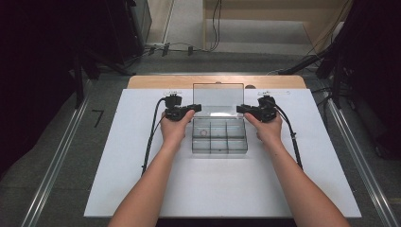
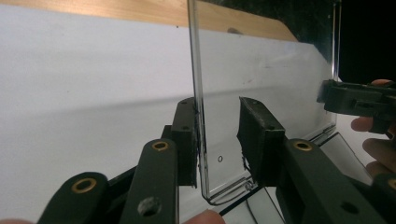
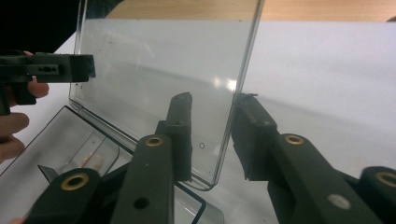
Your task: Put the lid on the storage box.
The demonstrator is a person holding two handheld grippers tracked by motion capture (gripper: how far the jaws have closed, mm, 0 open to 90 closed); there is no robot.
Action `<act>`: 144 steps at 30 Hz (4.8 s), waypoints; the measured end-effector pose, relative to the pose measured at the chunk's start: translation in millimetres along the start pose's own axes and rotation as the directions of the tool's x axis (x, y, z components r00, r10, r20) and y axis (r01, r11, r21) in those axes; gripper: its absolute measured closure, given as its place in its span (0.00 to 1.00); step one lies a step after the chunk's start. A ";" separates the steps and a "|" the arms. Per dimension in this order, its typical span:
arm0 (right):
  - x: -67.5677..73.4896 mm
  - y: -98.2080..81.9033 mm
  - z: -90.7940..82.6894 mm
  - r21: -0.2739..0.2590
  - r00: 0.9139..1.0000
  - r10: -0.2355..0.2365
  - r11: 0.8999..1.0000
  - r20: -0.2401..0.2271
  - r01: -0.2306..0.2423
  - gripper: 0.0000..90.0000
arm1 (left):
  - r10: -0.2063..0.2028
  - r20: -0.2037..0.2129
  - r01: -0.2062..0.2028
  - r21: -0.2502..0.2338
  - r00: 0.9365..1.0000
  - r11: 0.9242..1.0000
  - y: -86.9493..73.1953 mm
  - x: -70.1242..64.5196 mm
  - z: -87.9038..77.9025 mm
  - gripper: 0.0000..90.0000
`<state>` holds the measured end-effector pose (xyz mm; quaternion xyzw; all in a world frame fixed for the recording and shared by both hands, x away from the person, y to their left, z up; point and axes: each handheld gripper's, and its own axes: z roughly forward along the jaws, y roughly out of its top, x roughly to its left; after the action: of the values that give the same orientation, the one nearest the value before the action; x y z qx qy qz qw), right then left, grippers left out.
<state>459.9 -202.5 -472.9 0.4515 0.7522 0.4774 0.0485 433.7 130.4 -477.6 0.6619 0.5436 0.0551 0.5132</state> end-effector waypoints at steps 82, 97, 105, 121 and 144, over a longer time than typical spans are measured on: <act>41.7 -2.7 -43.4 -0.173 0.961 -0.275 0.947 0.011 0.272 0.66 | 0.188 0.068 -0.175 -0.159 0.980 0.972 -16.9 -18.2 -60.4 0.55; 45.4 -16.5 -46.3 -0.167 0.958 -0.287 0.944 0.014 0.286 0.59 | 0.194 0.124 -0.181 -0.108 0.973 0.978 -37.0 -24.5 -61.3 1.00; 42.9 -22.0 -48.4 -0.171 0.957 -0.291 0.942 0.010 0.289 0.56 | 0.170 0.140 -0.157 -0.100 0.975 0.983 -35.9 -23.4 -55.3 1.00; 36.8 -28.0 -66.9 -0.162 0.964 -0.265 0.951 0.011 0.263 0.35 | 0.168 0.159 -0.155 -0.091 0.973 0.984 -36.6 -23.1 -55.7 1.00; 36.5 -53.0 -59.0 -0.075 0.978 -0.206 0.976 -0.018 0.204 0.98 | 0.179 0.170 -0.165 -0.090 0.969 0.982 -40.5 -26.6 -58.2 1.00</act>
<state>375.2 -223.0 -468.4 0.3633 0.7775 0.5026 0.1042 359.5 141.0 -467.5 0.6889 0.4339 0.0606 0.5775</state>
